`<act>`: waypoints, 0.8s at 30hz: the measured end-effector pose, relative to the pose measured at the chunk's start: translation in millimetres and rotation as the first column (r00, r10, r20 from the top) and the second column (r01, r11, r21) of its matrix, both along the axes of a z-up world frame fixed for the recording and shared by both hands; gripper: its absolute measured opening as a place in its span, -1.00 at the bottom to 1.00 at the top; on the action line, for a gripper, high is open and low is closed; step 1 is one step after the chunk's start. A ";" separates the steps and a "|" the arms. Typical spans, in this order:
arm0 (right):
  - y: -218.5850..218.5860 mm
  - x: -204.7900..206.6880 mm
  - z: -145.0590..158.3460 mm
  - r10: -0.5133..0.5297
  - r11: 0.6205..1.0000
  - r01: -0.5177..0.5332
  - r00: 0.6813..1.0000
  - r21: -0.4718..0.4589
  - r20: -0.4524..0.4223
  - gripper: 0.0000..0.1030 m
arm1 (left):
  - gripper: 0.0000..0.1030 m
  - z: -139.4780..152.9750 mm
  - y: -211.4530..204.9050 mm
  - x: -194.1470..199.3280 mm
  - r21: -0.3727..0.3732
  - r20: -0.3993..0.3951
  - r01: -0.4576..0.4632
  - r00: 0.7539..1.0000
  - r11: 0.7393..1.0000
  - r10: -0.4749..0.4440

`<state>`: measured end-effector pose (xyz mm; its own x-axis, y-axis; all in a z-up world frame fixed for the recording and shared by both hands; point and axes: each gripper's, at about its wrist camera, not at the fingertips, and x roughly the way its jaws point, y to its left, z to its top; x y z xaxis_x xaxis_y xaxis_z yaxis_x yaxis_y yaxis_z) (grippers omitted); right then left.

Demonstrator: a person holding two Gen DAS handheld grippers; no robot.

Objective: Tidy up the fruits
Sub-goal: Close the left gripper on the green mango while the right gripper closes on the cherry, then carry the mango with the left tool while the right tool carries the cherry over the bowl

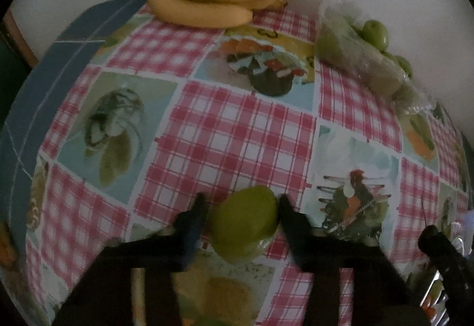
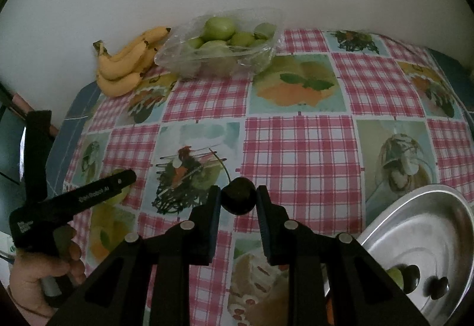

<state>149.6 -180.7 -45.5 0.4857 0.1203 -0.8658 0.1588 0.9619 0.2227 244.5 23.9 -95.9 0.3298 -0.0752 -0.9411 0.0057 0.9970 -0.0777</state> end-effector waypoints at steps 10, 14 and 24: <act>-1.3 -3.5 2.4 -0.005 1.000 0.005 1.000 0.013 -0.012 -0.51 | -0.13 9.9 -4.6 -14.8 -0.018 0.007 -0.016 1.000 1.000 0.016; 0.0 -12.2 7.9 -0.007 1.000 0.007 1.000 0.011 -0.016 -0.51 | -0.13 23.3 -11.9 -28.4 -0.050 0.019 -0.024 1.000 0.998 0.025; 0.9 -41.0 19.2 -0.020 1.000 0.021 1.000 0.023 -0.010 -0.51 | -0.12 56.7 -38.8 -70.8 -0.076 0.073 -0.026 0.997 0.997 0.032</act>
<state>108.6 -179.7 -26.3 0.4794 0.1307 -0.8678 0.1809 0.9529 0.2435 173.7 -14.8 -39.3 0.4013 -0.1339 -0.9061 -0.0146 0.9882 -0.1525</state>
